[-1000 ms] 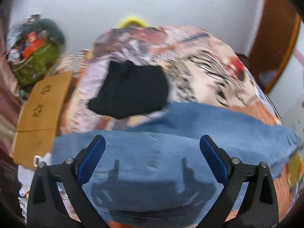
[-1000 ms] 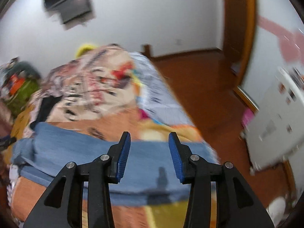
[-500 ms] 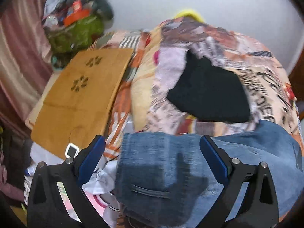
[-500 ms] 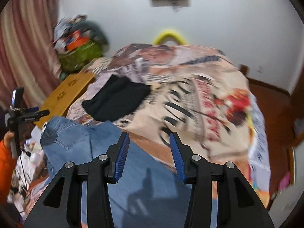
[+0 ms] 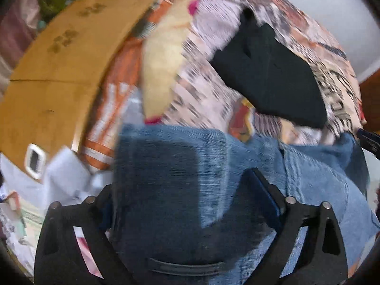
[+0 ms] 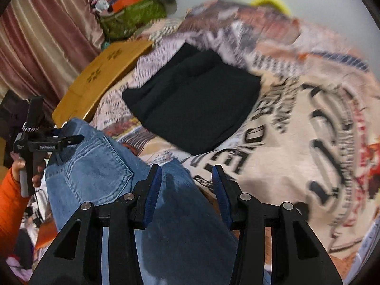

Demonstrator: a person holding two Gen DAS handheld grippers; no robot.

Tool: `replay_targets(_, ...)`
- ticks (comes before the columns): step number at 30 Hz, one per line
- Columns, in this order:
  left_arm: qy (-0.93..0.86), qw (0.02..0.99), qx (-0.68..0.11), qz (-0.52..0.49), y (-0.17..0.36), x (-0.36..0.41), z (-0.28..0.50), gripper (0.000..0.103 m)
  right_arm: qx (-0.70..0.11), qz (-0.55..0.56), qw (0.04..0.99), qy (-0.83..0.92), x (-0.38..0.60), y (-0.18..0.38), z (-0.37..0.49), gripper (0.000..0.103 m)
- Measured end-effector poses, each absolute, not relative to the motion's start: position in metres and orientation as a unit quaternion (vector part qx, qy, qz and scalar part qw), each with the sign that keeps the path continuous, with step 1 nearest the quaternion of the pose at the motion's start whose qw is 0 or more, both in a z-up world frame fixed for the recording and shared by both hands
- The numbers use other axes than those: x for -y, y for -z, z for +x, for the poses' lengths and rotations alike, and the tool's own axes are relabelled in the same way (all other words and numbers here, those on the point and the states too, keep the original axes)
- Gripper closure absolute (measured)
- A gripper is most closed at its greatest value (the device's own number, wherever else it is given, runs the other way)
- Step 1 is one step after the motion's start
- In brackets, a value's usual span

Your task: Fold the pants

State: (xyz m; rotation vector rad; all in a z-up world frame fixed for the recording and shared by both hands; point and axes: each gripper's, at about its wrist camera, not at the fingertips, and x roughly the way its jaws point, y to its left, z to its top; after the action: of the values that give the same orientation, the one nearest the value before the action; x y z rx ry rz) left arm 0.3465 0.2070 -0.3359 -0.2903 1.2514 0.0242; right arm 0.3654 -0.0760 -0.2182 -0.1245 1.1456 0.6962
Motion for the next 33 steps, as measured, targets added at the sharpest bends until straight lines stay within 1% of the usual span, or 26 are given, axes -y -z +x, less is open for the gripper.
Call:
replay_targets(1, -0.007, 0.800, -0.586, -0.128, 0.337, -0.204, 0.345, 0.020, -0.540, -0.058, 0.775, -0.324, 0.072, 0.225, 0.367, 0.063)
replay_targets(3, -0.007, 0.811, -0.577, -0.098, 0.336, -0.194, 0.340, 0.026, -0.554, -0.059, 0.761, -0.334, 0.067, 0.236, 0.368, 0.063)
replay_targets(4, -0.003, 0.817, -0.570, -0.091, 0.333, -0.190, 0.337, 0.037, -0.551, -0.063, 0.762, -0.334, 0.065, 0.238, 0.366, 0.066)
replay_targets(5, -0.001, 0.820, -0.566, -0.087, 0.332, -0.187, 0.334, 0.050, -0.546, -0.071, 0.765, -0.333, 0.063, 0.239, 0.364, 0.072)
replay_targets(6, -0.009, 0.824, -0.562, -0.075, 0.330, -0.183, 0.331, 0.052, -0.544, -0.080, 0.767, -0.332, 0.061, 0.240, 0.362, 0.074)
replay_targets(7, -0.012, 0.828, -0.557, -0.066, 0.328, -0.181, 0.327, 0.056, -0.540, -0.087, 0.769, -0.331, 0.059, 0.239, 0.360, 0.085)
replay_targets(8, -0.016, 0.830, -0.554, -0.059, 0.328, -0.179, 0.326, 0.063, -0.534, -0.096, 0.775, -0.325, 0.057, 0.238, 0.356, 0.092)
replay_targets(9, -0.023, 0.833, -0.551, -0.044, 0.326, -0.177, 0.322, 0.065, -0.523, -0.102, 0.784, -0.318, 0.057, 0.235, 0.354, 0.093)
replay_targets(10, -0.021, 0.833, -0.551, -0.041, 0.327, -0.178, 0.320, 0.072, -0.509, -0.111, 0.794, -0.314, 0.055, 0.233, 0.350, 0.096)
replay_targets(11, -0.022, 0.833, -0.551, -0.042, 0.326, -0.179, 0.317, 0.077, -0.493, -0.128, 0.802, -0.311, 0.051, 0.229, 0.344, 0.100)
replay_targets(13, -0.045, 0.834, -0.549, -0.034, 0.325, -0.183, 0.313, 0.077, -0.468, -0.148, 0.813, -0.312, 0.044, 0.222, 0.340, 0.100)
replay_targets(19, -0.088, 0.828, -0.552, -0.037, 0.322, -0.210, 0.296, 0.078, -0.445, -0.142, 0.824, -0.321, 0.017, 0.207, 0.358, 0.101)
replay_targets(20, -0.087, 0.828, -0.553, -0.039, 0.322, -0.214, 0.294, 0.076, -0.447, -0.145, 0.823, -0.321, 0.011, 0.209, 0.359, 0.101)
replay_targets(21, -0.089, 0.828, -0.552, -0.041, 0.320, -0.216, 0.293, 0.072, -0.454, -0.151, 0.819, -0.319, 0.005, 0.210, 0.361, 0.100)
replay_targets(23, -0.095, 0.829, -0.550, -0.049, 0.314, -0.220, 0.288, 0.060, -0.475, -0.156, 0.807, -0.315, -0.001, 0.213, 0.363, 0.095)
replay_targets(24, -0.097, 0.829, -0.548, -0.055, 0.310, -0.222, 0.286, 0.057, -0.482, -0.154, 0.802, -0.316, 0.000, 0.212, 0.361, 0.095)
replay_targets(25, -0.096, 0.832, -0.543, -0.060, 0.305, -0.223, 0.282, 0.051, -0.488, -0.153, 0.799, -0.318, 0.004, 0.208, 0.358, 0.095)
replay_targets(26, -0.095, 0.835, -0.538, -0.065, 0.300, -0.224, 0.278, 0.044, -0.487, -0.149, 0.799, -0.320, 0.009, 0.204, 0.354, 0.089)
replay_targets(27, -0.097, 0.838, -0.532, -0.069, 0.295, -0.225, 0.273, 0.040, -0.486, -0.145, 0.800, -0.321, 0.015, 0.199, 0.349, 0.086)
replay_targets(28, -0.099, 0.841, -0.527, -0.073, 0.292, -0.226, 0.269, 0.033, -0.483, -0.142, 0.802, -0.321, 0.024, 0.191, 0.344, 0.079)
replay_targets(29, -0.099, 0.843, -0.522, -0.081, 0.287, -0.228, 0.263, 0.029, -0.478, -0.137, 0.807, -0.319, 0.034, 0.183, 0.338, 0.073)
replay_targets(31, -0.097, 0.843, -0.521, -0.096, 0.285, -0.229, 0.254, 0.024, -0.467, -0.129, 0.817, -0.311, 0.054, 0.169, 0.326, 0.070)
replay_targets(33, -0.097, 0.838, -0.526, -0.108, 0.285, -0.231, 0.245, 0.022, -0.465, -0.119, 0.823, -0.304, 0.073, 0.160, 0.315, 0.068)
